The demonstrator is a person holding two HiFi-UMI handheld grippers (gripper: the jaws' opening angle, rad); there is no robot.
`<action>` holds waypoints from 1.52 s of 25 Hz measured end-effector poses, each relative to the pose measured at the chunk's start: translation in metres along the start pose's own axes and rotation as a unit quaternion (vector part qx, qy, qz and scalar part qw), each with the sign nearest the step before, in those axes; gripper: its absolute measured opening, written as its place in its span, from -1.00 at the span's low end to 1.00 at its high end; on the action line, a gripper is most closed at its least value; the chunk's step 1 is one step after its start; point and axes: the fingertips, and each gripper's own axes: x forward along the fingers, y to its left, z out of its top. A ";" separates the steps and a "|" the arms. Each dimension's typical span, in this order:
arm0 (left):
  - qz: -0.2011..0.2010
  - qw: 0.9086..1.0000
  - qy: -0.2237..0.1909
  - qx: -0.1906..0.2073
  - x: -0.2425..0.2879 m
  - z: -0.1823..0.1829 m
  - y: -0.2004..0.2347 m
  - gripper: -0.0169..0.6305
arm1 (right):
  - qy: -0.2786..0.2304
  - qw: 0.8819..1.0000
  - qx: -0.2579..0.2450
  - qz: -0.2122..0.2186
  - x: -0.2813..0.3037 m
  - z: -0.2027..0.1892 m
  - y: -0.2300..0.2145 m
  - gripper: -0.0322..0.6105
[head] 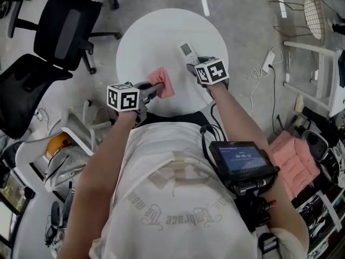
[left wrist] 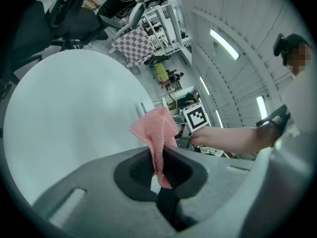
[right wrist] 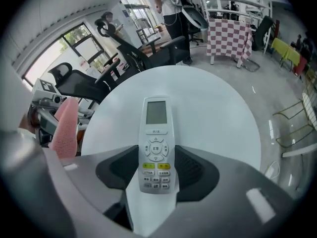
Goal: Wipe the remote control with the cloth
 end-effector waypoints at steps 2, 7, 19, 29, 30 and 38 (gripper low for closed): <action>0.002 1.000 -0.005 0.001 0.000 0.001 -0.001 -0.89 | 0.007 1.000 -0.012 -0.015 0.001 0.003 -0.003 -0.16; 0.011 1.000 -0.021 0.002 -0.007 -0.001 -0.002 -0.89 | 0.008 0.999 -0.034 -0.028 0.003 0.010 0.001 -0.15; 0.029 0.997 -0.058 0.032 -0.022 -0.008 -0.035 -0.89 | -0.018 0.996 -0.072 -0.040 0.002 0.005 0.014 -0.11; 0.028 0.996 -0.065 0.051 -0.047 0.010 -0.034 -0.89 | -0.105 0.993 -0.010 -0.050 -0.037 0.014 0.015 -0.34; 0.024 0.996 -0.064 0.056 -0.050 0.013 -0.034 -0.89 | -0.120 0.991 -0.002 -0.054 -0.046 0.016 0.017 -0.41; 0.005 0.989 -0.054 0.141 -0.079 0.042 -0.046 -0.89 | -0.254 0.960 0.064 -0.097 -0.114 0.022 0.045 -0.89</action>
